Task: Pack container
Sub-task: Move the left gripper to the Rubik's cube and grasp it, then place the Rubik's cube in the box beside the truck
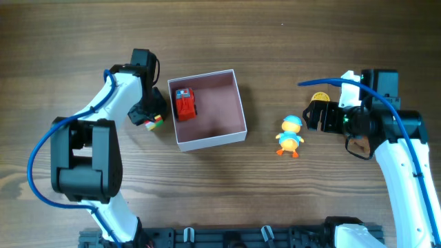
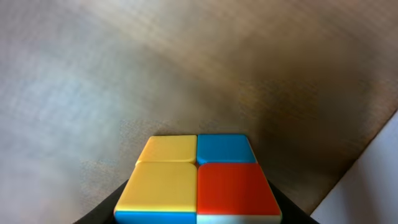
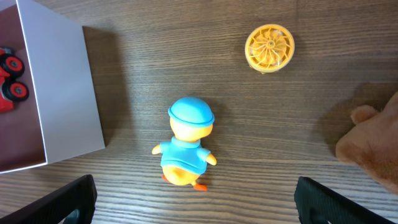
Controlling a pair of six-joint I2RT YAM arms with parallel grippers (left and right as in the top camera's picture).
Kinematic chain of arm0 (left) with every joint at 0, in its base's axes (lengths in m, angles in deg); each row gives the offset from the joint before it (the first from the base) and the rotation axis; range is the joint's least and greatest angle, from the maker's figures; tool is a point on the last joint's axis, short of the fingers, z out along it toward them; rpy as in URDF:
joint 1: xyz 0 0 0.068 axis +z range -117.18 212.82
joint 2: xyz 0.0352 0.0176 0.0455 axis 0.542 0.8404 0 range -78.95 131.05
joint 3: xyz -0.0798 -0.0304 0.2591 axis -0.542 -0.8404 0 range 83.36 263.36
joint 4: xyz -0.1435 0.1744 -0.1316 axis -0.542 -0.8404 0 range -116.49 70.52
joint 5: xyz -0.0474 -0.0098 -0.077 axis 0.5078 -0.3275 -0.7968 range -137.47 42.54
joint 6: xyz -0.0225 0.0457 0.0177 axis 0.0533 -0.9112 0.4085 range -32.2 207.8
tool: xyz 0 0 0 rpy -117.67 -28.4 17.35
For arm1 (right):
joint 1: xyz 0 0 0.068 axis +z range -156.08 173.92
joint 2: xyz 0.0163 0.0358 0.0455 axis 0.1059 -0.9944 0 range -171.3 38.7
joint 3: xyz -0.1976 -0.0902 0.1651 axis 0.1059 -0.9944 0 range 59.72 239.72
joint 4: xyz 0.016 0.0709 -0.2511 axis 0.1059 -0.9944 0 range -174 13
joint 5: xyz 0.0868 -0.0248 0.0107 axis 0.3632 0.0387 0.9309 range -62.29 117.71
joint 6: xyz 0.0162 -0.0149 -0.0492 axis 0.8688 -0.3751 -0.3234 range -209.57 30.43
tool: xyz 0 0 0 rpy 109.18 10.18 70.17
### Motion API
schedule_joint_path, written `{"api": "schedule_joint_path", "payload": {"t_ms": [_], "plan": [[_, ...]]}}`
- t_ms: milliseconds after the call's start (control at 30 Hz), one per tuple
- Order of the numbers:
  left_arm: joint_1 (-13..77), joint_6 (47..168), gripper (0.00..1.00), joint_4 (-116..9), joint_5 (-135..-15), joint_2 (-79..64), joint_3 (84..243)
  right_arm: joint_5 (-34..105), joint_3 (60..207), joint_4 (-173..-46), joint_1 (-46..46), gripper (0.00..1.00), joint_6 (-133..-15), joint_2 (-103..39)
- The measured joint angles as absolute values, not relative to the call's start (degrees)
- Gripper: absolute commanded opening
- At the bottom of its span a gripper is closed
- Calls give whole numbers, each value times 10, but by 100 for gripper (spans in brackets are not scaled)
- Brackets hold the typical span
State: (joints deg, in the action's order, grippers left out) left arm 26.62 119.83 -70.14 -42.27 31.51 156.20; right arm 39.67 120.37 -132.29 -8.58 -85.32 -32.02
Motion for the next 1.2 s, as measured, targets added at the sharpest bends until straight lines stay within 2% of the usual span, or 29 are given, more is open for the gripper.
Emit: {"api": "schedule_joint_path", "payload": {"t_ms": [133,200,333,467,600,700,733,800,833,900,933,1100,1200], "plan": [[265,1198,4,-756,-423,257,1612,397,1204,-1323,-86,100,-853,-320],[248,1198,4,-753,-420,178,1642,397,1204,-1323,-86,100,-853,-320],[139,1199,4,-706,-416,85,1662,397,1204,-1322,-86,100,-853,-320],[48,1199,4,-647,-421,145,1662,397,1204,-1323,-86,100,-853,-320],[29,1206,5,-629,-420,272,1661,397,1204,-1323,-86,100,-853,-320],[35,1208,14,-616,-420,349,1660,397,1204,-1323,-86,100,-853,-320],[42,1209,23,-605,-420,356,1660,397,1204,-1323,-86,100,-853,-320],[56,1211,32,-594,-420,359,1660,397,1204,-1323,-86,100,-853,-320],[61,1211,43,-592,-420,359,1660,397,1204,-1323,-86,100,-853,-320],[63,1211,48,-592,-420,359,1660,397,1204,-1323,-86,100,-853,-320],[63,1211,54,-592,-420,359,1660,397,1204,-1323,-86,100,-853,-320],[63,1212,60,-591,-421,359,1660,397,1204,-1323,-86,100,-853,-320],[63,1212,60,-591,-421,359,1660,397,1204,-1323,-86,100,-853,-320]]}}
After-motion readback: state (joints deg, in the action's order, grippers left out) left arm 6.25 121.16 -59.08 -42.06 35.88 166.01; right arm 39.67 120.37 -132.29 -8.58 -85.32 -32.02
